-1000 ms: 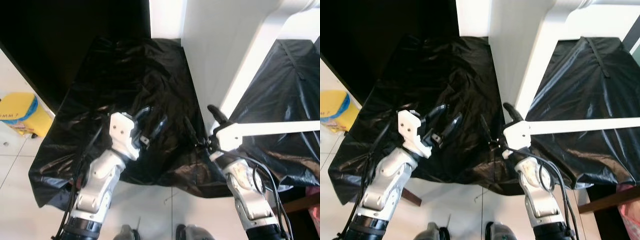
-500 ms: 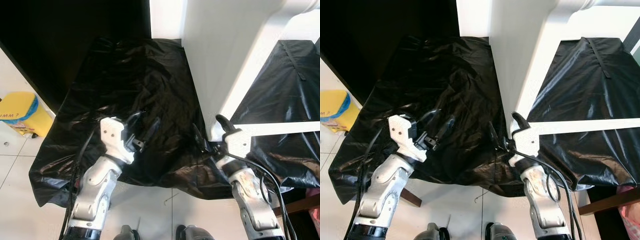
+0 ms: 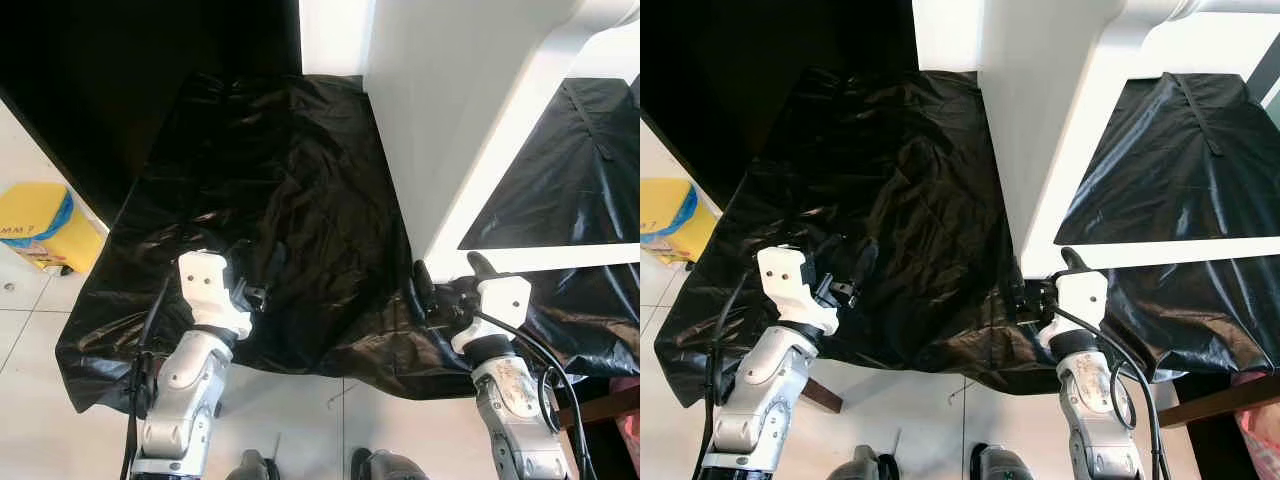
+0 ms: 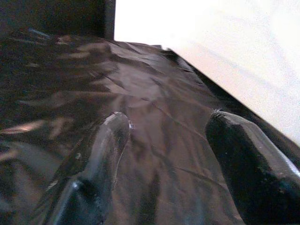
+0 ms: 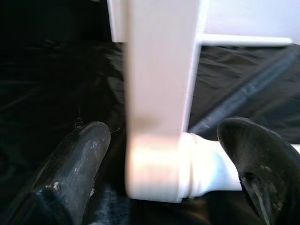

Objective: Building children table

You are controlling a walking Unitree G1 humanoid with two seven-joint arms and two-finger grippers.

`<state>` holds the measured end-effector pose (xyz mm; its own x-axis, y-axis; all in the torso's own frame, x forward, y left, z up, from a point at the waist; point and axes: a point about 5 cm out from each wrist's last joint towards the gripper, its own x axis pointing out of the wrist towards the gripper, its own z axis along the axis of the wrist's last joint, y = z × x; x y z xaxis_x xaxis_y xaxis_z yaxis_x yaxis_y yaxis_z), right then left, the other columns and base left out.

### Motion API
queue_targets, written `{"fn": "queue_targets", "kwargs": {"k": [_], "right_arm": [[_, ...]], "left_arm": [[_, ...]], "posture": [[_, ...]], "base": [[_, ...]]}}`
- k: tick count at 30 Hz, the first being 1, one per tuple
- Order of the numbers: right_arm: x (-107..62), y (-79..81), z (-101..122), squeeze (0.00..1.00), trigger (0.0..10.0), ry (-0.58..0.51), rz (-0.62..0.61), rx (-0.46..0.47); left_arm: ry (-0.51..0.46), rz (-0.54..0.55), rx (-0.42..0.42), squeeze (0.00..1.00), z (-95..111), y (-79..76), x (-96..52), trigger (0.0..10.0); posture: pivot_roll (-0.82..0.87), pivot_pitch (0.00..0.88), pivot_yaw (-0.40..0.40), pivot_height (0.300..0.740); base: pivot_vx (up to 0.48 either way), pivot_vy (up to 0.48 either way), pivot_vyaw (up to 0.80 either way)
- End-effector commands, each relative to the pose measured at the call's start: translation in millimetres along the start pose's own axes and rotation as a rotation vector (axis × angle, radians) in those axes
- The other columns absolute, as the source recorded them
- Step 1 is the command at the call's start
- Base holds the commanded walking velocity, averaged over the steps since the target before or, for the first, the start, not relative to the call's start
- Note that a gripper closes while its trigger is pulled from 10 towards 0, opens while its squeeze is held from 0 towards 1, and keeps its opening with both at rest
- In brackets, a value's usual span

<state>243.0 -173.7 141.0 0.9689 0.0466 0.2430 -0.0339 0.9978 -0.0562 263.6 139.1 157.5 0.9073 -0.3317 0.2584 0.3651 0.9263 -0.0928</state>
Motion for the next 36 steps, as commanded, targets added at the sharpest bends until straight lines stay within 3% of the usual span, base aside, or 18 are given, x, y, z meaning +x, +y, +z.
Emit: {"fn": "queue_targets", "kwargs": {"k": [1,2,3,4,12,13,16,17,20,21,22,23,24,25,33,34,35,36], "right_arm": [[-0.7,-2.0,0,0.0,10.0,0.011,-0.019,0.002],[-0.7,-2.0,0,0.0,10.0,0.011,-0.019,0.002],[1.1,-3.4,1,0.0,10.0,0.013,-0.038,-0.031],[2.8,-3.1,3,0.0,10.0,0.017,-0.046,-0.047],[6.3,2.5,8,0.0,10.0,0.011,-0.026,-0.081],[6.4,5.4,7,0.0,10.0,0.018,0.011,-0.063],[6.5,7.3,6,0.0,10.0,0.023,0.037,-0.048],[7.9,7.9,7,0.0,0.7,0.014,0.046,-0.045],[8.9,7.7,8,0.0,0.7,0.006,0.046,-0.045],[12.5,9.1,10,0.0,0.0,-0.004,0.051,-0.043],[16.0,10.8,12,0.0,6.0,-0.01,0.055,-0.043],[16.0,10.8,12,0.0,6.0,-0.01,0.055,-0.043],[19.2,12.6,13,0.0,10.0,-0.01,0.057,-0.043],[23.4,15.6,14,0.0,10.0,-0.016,0.063,-0.044],[30.6,20.7,18,0.0,10.0,-0.04,0.057,-0.036],[30.3,19.8,20,0.0,4.2,-0.063,0.052,-0.039],[30.2,19.1,23,0.0,0.0,-0.081,0.049,-0.04],[30.2,19.1,23,0.0,0.0,-0.081,0.049,-0.04]], "left_arm": [[0.019,0.001,0.0,0.0,-3,3.4,-3.3,4.5],[0.019,0.001,0.0,0.0,-3,3.4,-3.3,4.5],[0.016,0.005,-0.004,0.0,-1,5.0,-2.7,0.0],[0.017,-0.009,0.004,0.0,0,2.6,-1.1,10.0],[0.016,-0.03,0.03,0.0,7,-5.1,5.0,10.0],[0.0,-0.047,0.028,0.0,10,-6.3,5.5,4.7],[-0.012,-0.06,0.027,0.0,12,-7.2,5.8,4.7],[-0.036,-0.089,0.028,0.0,16,-10.2,6.0,0.0],[-0.051,-0.108,0.026,0.0,19,-12.3,6.0,0.0],[-0.051,-0.138,0.051,0.0,21,-15.2,7.6,10.0],[-0.054,-0.162,0.076,0.0,24,-17.5,9.0,10.0],[-0.054,-0.162,0.076,0.0,24,-17.5,9.0,10.0],[-0.054,-0.173,0.094,0.0,25,-18.5,10.1,10.0],[-0.058,-0.19,0.089,1.0,27,-20.0,11.4,10.0],[-0.073,-0.22,0.081,1.0,31,-22.3,12.0,10.0],[-0.071,-0.218,0.105,0.89,31,-22.2,12.2,10.0],[-0.07,-0.23,0.122,0.0,31,-23.3,12.0,9.6],[-0.07,-0.23,0.122,0.0,31,-23.3,12.0,9.6]], "posture": [[-0.09,0.161,0.047,0.74],[-0.09,0.161,0.047,0.74],[-0.09,0.162,0.052,0.74],[-0.09,0.163,0.053,0.74],[-0.09,0.165,0.053,0.74],[-0.09,0.164,0.052,0.74],[-0.09,0.164,0.052,0.74],[-0.09,0.166,0.051,0.74],[-0.09,0.166,0.051,0.74],[-0.08,0.168,0.05,0.74],[-0.08,0.17,0.049,0.74],[-0.08,0.17,0.049,0.74],[-0.08,0.169,0.05,0.74],[-0.08,0.169,0.051,0.74],[-0.08,0.166,0.052,0.74],[-0.08,0.164,0.052,0.74],[-0.08,0.164,0.052,0.74],[-0.08,0.164,0.052,0.74]], "base": [[0.0,0.0,0.0],[0.0,0.0,0.0],[0.0,0.0,0.0],[0.0,0.0,0.0],[0.0,0.0,0.0],[0.0,0.0,0.0],[0.0,0.0,0.0],[0.0,0.0,0.0],[0.0,0.0,0.0],[0.0,0.0,0.0],[0.0,0.0,0.0],[0.0,0.0,0.0],[0.0,0.0,0.0],[0.0,0.0,0.0],[0.0,0.0,0.0],[0.0,0.0,0.0],[0.0,0.0,0.0],[0.0,0.0,0.0]]}}
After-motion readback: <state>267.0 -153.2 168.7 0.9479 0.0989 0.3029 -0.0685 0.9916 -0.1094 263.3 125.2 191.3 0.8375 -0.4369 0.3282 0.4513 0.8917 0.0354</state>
